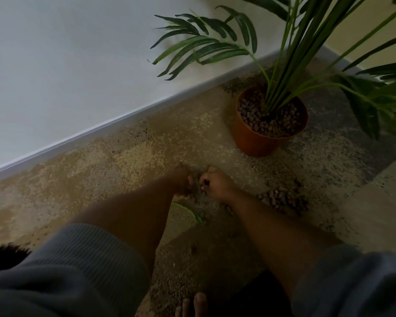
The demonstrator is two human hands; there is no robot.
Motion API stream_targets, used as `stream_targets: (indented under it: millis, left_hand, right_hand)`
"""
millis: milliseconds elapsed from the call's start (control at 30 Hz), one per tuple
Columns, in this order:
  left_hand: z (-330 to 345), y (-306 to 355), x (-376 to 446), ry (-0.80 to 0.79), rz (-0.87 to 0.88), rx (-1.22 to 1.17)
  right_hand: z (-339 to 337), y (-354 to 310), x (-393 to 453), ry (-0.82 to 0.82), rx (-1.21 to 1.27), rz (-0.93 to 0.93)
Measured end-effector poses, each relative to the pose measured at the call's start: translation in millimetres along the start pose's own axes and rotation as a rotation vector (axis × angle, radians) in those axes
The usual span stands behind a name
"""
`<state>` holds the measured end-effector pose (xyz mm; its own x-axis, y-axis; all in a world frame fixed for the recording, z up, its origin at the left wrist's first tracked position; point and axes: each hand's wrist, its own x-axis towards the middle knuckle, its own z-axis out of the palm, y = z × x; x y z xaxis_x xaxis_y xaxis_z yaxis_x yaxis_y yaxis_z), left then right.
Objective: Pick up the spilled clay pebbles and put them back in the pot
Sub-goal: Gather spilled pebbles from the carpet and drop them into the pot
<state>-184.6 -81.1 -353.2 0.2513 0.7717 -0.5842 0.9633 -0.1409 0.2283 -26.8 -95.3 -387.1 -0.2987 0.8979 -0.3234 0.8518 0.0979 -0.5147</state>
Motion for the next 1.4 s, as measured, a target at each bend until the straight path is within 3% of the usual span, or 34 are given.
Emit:
stream_targets:
  millis: [267, 333, 433, 600, 733, 900, 967, 1233, 1400]
  left_hand:
    - [-1.0, 6.9, 1.6, -0.011, -0.008, -0.002]
    - [-1.2, 7.2, 2.5, -0.011, -0.016, -0.007]
    - [-0.6, 5.8, 3.6, -0.030, -0.032, 0.006]
    - [-3.9, 2.5, 3.2, -0.075, -0.060, -0.023]
    - [-7.9, -6.2, 6.3, -0.120, -0.228, -0.436]
    - [-17.6, 5.4, 0.7, -0.193, -0.333, -1.408]
    - [-22.3, 10.3, -0.6, -0.192, -0.306, -1.642]
    - [-45.6, 31.0, -7.5, -0.191, -0.165, -1.908]
    - [-61.2, 51.9, 4.5, -0.006, -0.202, -1.993]
  right_hand:
    - [-4.6, -4.8, 0.6, 0.035, 0.056, 0.110]
    - [-6.1, -7.7, 0.0, 0.068, 0.315, 0.261]
    - [-12.8, -13.2, -2.8, 0.070, 0.947, 0.512]
    - [-20.1, -10.9, -10.3, 0.011, 1.612, 0.607]
    - [-17.8, -12.4, -17.6, 0.038, 1.906, 0.599]
    - [-23.7, -16.7, -22.8, 0.063, 2.095, 0.586]
    - [-27.3, -19.9, -21.3, 0.089, 2.137, 0.577]
    - [-46.4, -28.6, -10.3, 0.221, 2.126, 0.598]
    - [-72.8, -36.5, -12.4, 0.367, 2.187, 0.607]
